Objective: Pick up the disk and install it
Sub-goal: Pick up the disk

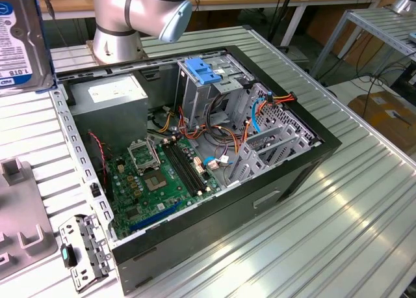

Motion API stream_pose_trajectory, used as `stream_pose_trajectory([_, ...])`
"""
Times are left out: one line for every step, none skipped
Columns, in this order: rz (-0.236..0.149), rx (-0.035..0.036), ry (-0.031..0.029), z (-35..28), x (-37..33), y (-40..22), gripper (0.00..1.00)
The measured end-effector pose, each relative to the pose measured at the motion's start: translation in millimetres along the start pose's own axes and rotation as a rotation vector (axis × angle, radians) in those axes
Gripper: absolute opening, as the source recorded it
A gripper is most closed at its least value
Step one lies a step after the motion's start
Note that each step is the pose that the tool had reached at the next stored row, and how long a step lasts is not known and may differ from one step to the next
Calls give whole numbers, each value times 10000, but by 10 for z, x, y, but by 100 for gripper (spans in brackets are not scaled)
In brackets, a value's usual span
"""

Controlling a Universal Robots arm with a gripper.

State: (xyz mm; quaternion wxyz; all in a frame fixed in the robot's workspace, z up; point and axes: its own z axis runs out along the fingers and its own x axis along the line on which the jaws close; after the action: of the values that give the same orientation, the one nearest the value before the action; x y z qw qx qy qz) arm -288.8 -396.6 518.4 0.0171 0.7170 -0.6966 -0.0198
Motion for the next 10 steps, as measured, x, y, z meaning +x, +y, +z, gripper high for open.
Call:
stream_pose_trajectory([-1, 0, 0, -2, 2, -38, 37])
stream_pose_trajectory([0, 0, 0, -2, 4, -71, 37])
stream_pose_trajectory([1, 0, 0, -3, 6, -97, 37])
stream_pose_trajectory([0, 0, 0, -4, 7, -121, 37])
stream_pose_trajectory([1, 0, 1, -5, 9, -146, 37])
stream_pose_trajectory([0, 0, 0, -6, 10, -167, 37])
stream_pose_trajectory([0, 0, 1, -8, 11, -191, 37])
stream_pose_trajectory([0, 0, 1, -10, 12, -229, 37])
stream_pose_trajectory([0, -1, 2, -11, 13, -249, 37])
stream_pose_trajectory([0, 0, 1, -12, 14, -272, 37])
